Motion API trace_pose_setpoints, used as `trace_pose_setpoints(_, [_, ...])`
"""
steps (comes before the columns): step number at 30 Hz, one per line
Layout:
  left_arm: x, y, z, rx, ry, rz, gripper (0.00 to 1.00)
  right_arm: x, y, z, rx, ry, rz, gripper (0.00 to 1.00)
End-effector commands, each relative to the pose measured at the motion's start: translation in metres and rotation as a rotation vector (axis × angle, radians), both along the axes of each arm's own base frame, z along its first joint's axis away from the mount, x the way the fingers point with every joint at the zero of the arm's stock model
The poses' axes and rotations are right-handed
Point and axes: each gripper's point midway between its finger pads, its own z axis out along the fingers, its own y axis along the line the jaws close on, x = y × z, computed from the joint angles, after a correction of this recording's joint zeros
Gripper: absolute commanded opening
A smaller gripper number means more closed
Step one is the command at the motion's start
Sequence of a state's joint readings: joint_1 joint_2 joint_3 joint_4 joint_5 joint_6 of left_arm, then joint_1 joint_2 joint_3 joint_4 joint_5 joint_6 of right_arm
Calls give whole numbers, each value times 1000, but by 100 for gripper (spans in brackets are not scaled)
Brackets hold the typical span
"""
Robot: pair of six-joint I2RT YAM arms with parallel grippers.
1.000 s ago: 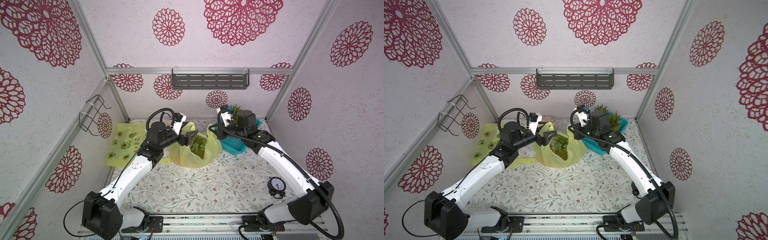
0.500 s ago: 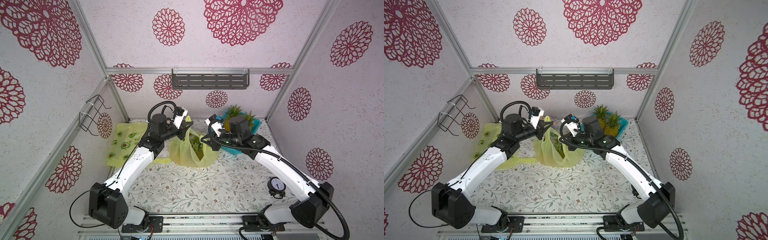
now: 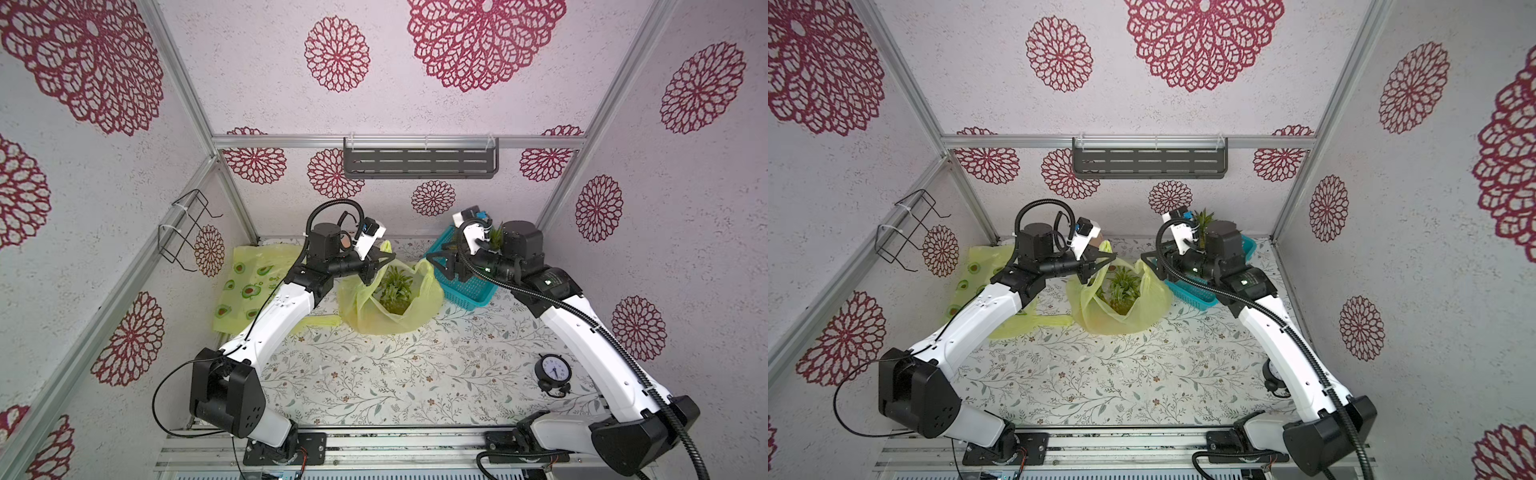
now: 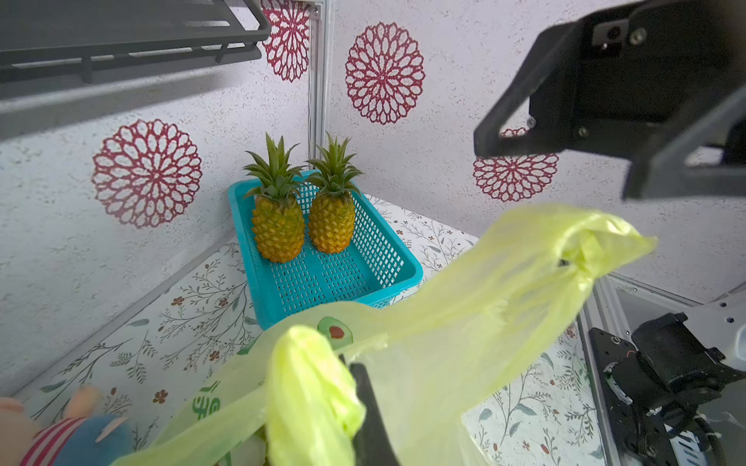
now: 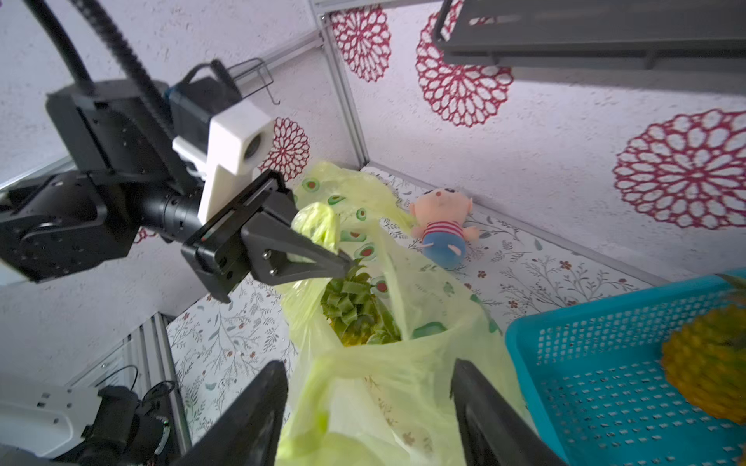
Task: Place the pineapple into a plastic bag & tie a knot
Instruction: Adjust the plastic bag at the center of the board, then cross the plastic bag at the center of the board.
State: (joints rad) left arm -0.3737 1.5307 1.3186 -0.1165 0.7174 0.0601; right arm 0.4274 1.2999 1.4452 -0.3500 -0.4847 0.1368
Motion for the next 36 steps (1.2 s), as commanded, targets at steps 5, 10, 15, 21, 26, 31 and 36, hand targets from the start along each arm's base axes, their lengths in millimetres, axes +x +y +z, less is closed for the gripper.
trace_pose_setpoints(5, [3, -7, 5, 8, -23, -30, 0, 33, 16, 13, 9, 27, 36, 69])
trace_pose_setpoints(10, [3, -11, 5, 14, -28, -45, 0, 44, 53, 9, 43, 95, 197, 65])
trace_pose_setpoints(15, [4, -12, 5, 15, -27, -54, 0, 43, 81, 11, 86, 113, 310, 64])
trace_pose_setpoints(21, [3, -13, 6, 14, -28, -61, 0, 45, 102, 1, 93, 153, 374, 58])
trace_pose_setpoints(26, [3, -14, 6, 12, -28, -67, 0, 43, 114, -7, 89, 173, 407, 54])
trace_pose_setpoints(31, [3, -13, 6, 15, -26, -60, 0, 41, 116, -5, 96, 168, 428, 21])
trace_pose_setpoints(36, [-4, 4, 3, 57, 2, 35, 30, 50, 104, 2, 87, 118, 331, 0])
